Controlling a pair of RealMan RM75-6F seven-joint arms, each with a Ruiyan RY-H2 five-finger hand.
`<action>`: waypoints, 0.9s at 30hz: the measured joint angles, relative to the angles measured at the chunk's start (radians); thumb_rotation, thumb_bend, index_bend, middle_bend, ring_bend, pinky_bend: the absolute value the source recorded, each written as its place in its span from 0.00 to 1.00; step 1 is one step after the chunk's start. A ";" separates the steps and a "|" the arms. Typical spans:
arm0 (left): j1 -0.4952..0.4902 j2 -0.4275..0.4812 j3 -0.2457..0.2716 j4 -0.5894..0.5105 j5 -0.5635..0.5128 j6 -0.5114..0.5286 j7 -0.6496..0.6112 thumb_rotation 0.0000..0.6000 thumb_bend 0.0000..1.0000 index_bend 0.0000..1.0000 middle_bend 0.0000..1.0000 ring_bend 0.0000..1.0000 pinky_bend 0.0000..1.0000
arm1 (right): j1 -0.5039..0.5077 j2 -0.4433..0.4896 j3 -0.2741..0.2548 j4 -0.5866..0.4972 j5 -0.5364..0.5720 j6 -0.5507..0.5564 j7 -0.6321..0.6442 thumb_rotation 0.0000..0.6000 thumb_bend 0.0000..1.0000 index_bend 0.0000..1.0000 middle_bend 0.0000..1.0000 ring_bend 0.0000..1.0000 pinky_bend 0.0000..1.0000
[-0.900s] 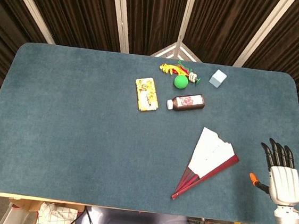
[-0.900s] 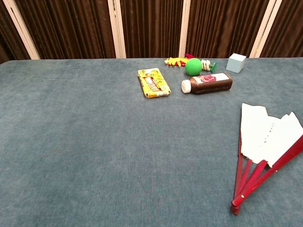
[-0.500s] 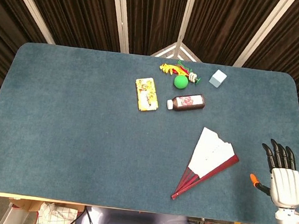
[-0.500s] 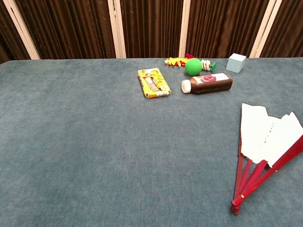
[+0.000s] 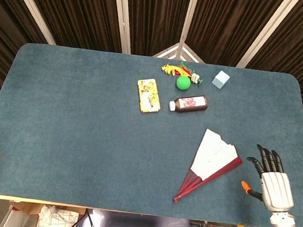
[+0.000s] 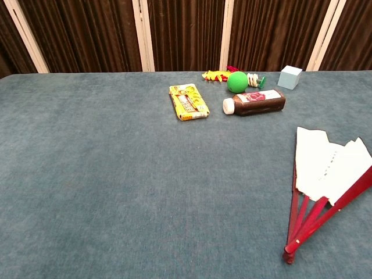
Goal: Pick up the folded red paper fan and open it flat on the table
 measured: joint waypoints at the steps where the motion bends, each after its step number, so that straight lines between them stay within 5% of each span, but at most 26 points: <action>1: 0.001 -0.001 0.000 -0.001 0.006 0.005 0.000 1.00 0.13 0.03 0.00 0.00 0.00 | 0.003 -0.006 -0.004 0.003 -0.004 -0.005 0.000 1.00 0.21 0.33 0.06 0.09 0.02; 27: -0.010 0.011 -0.004 -0.008 -0.021 -0.037 -0.031 1.00 0.13 0.03 0.00 0.00 0.00 | 0.063 -0.284 -0.076 0.209 -0.092 -0.102 -0.137 1.00 0.21 0.39 0.08 0.13 0.07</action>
